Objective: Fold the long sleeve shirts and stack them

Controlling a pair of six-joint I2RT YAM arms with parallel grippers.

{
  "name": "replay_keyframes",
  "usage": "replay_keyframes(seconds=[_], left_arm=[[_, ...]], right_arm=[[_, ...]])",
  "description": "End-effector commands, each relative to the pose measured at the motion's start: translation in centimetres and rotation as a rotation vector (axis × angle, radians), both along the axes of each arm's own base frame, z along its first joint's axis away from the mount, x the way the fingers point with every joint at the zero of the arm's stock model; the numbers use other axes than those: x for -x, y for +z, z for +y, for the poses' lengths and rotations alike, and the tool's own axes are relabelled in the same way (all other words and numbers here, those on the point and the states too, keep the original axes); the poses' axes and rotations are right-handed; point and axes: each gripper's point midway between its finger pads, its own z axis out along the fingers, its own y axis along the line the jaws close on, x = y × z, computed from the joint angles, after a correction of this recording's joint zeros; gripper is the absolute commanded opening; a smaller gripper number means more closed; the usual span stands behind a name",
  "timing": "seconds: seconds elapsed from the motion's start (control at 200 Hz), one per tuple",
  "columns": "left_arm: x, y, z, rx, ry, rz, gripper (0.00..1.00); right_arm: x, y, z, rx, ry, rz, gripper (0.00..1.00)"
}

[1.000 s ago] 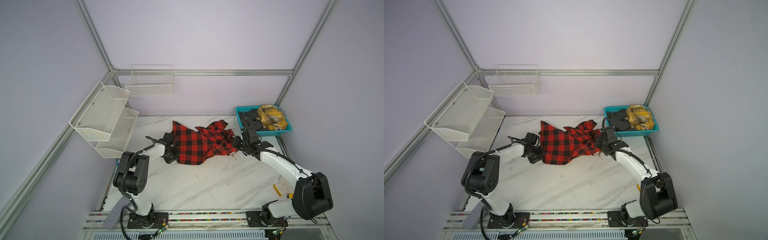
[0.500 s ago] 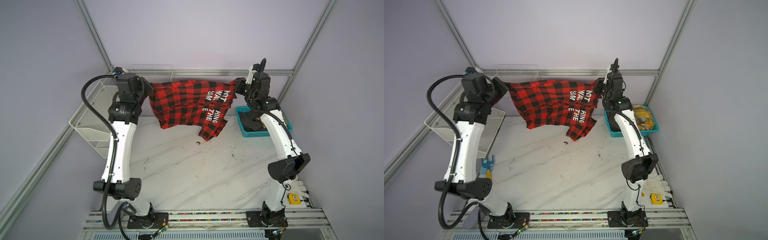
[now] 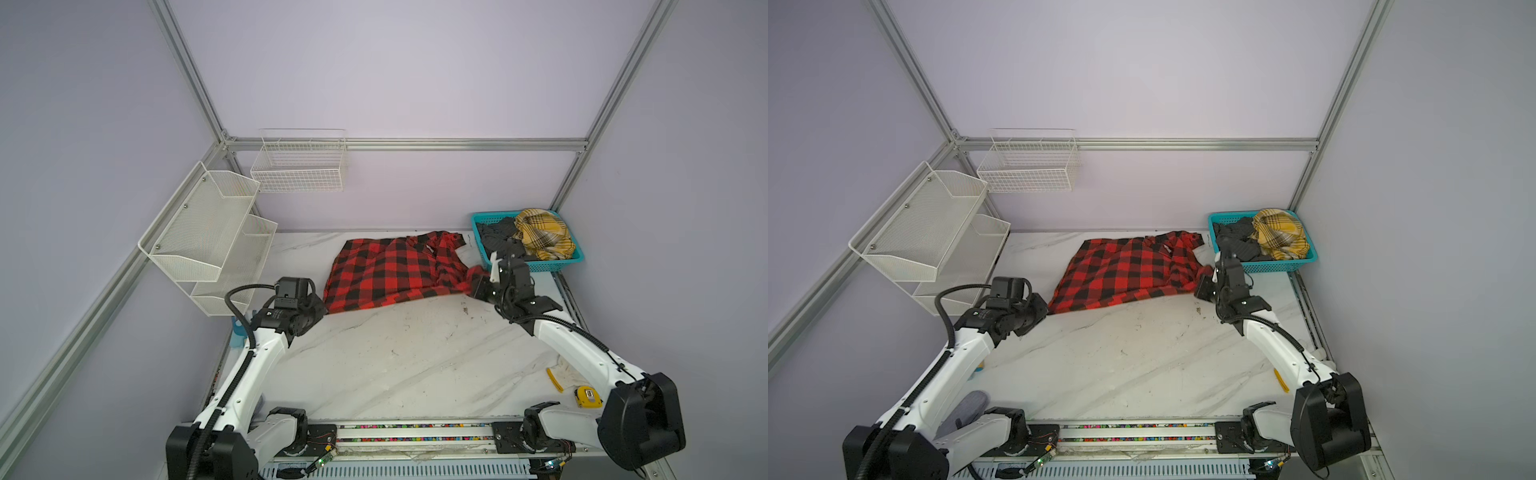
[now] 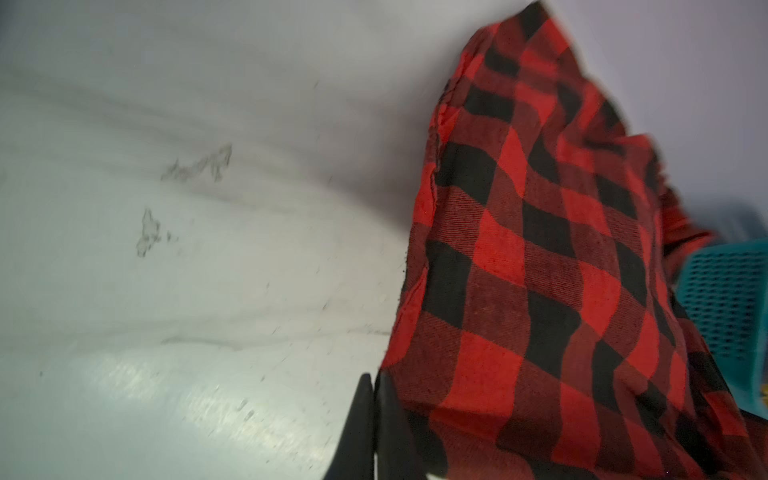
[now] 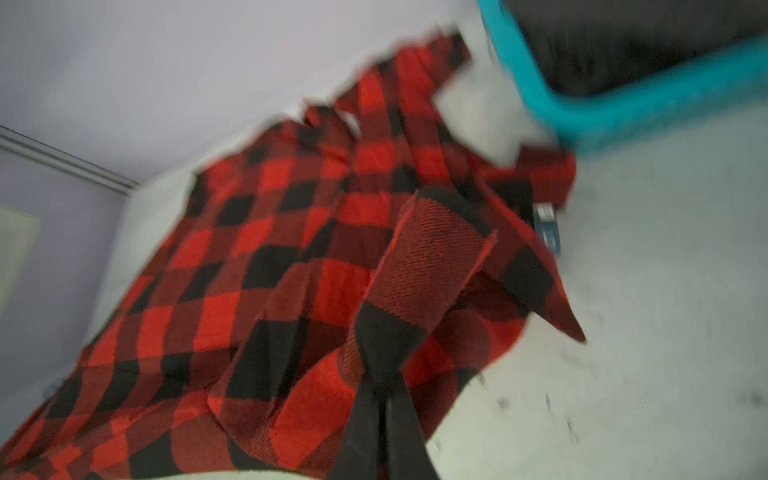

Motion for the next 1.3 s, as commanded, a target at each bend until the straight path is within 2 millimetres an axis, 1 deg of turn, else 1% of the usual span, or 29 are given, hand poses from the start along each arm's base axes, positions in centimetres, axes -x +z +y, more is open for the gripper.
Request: replay_keyframes(seconds=[0.0, 0.035, 0.07, 0.155, 0.225, 0.295, 0.36, 0.4, 0.405, 0.435, 0.47, 0.57, 0.655, 0.765, 0.825, 0.9, 1.05, 1.105, 1.19, 1.2, 1.21, 1.295], left_arm=[[1.4, -3.1, -2.1, 0.08, -0.029, 0.067, 0.0], [1.9, -4.1, -2.9, 0.088, -0.047, 0.094, 0.0], [2.4, -4.8, -3.6, 0.087, -0.064, 0.114, 0.0], [3.4, -5.8, -4.4, 0.068, -0.079, 0.146, 0.0], [4.2, -6.4, -4.0, 0.049, -0.049, 0.18, 0.0], [4.7, -6.7, -3.2, 0.015, -0.019, 0.207, 0.0], [4.8, -6.6, -2.5, -0.023, -0.002, 0.221, 0.0], [4.6, -6.7, -2.4, -0.033, -0.004, 0.227, 0.0], [4.6, -6.7, -2.3, -0.035, -0.002, 0.23, 0.0], [4.4, -6.7, -2.3, -0.043, -0.006, 0.233, 0.0], [4.1, -6.7, -2.2, -0.056, -0.01, 0.237, 0.0], [3.2, -7.1, -1.8, -0.079, -0.01, 0.261, 0.0], [2.5, -7.1, -2.0, -0.073, -0.017, 0.276, 0.0], [1.9, -6.5, -2.6, -0.043, -0.03, 0.259, 0.0], [1.3, -5.7, -3.0, -0.032, -0.047, 0.235, 0.0], [0.2, -4.0, -3.4, -0.026, -0.067, 0.188, 0.0], [-2.5, -0.6, -3.5, -0.039, -0.08, 0.092, 0.0], [-3.5, -0.1, -3.3, -0.052, -0.074, 0.079, 0.0], [-5.1, -0.1, -3.2, -0.057, -0.074, 0.07, 0.0], [-5.3, -0.9, -3.2, -0.06, -0.076, 0.093, 0.0], [-5.4, -1.2, -3.2, -0.062, -0.076, 0.101, 0.0], [-6.8, -2.4, -2.8, -0.064, -0.067, 0.12, 0.0]], right_arm=[[3.2, -2.4, -1.3, -0.044, -0.078, 0.076, 0.0], [4.1, -3.2, -1.5, -0.04, -0.083, 0.1, 0.0], [4.5, -3.3, -1.8, -0.032, -0.092, 0.11, 0.0], [4.5, -3.0, -2.3, -0.005, -0.106, 0.122, 0.0], [4.3, -4.0, -2.5, 0.048, -0.095, 0.171, 0.0], [3.9, -5.1, -2.2, 0.082, -0.06, 0.228, 0.0], [3.3, -5.6, -1.8, 0.086, -0.045, 0.257, 0.0], [2.9, -5.5, -1.6, 0.081, -0.043, 0.257, 0.0], [2.9, -5.8, -1.5, 0.083, -0.042, 0.268, 0.0], [2.7, -6.1, -1.4, 0.083, -0.04, 0.285, 0.0], [2.5, -6.1, -1.1, 0.075, -0.031, 0.288, 0.0], [1.8, -5.0, 0.1, 0.048, -0.009, 0.272, 0.0], [1.7, -4.5, 0.3, 0.051, -0.005, 0.274, 0.0], [2.2, -4.5, 0.1, 0.064, -0.005, 0.277, 0.0], [2.4, -4.6, 0.0, 0.065, -0.005, 0.276, 0.0], [2.3, -4.2, 0.1, 0.059, -0.006, 0.262, 0.0], [0.8, -2.4, 0.7, 0.036, -0.006, 0.219, 0.0], [0.3, -2.2, 0.7, 0.037, -0.014, 0.213, 0.0], [-0.6, -2.6, 1.1, 0.033, -0.01, 0.217, 0.0], [-0.7, -2.6, 1.2, 0.033, -0.011, 0.218, 0.0], [-0.8, -2.7, 1.2, 0.033, -0.01, 0.218, 0.0], [-1.9, -3.0, 1.5, 0.038, -0.014, 0.216, 0.0]])
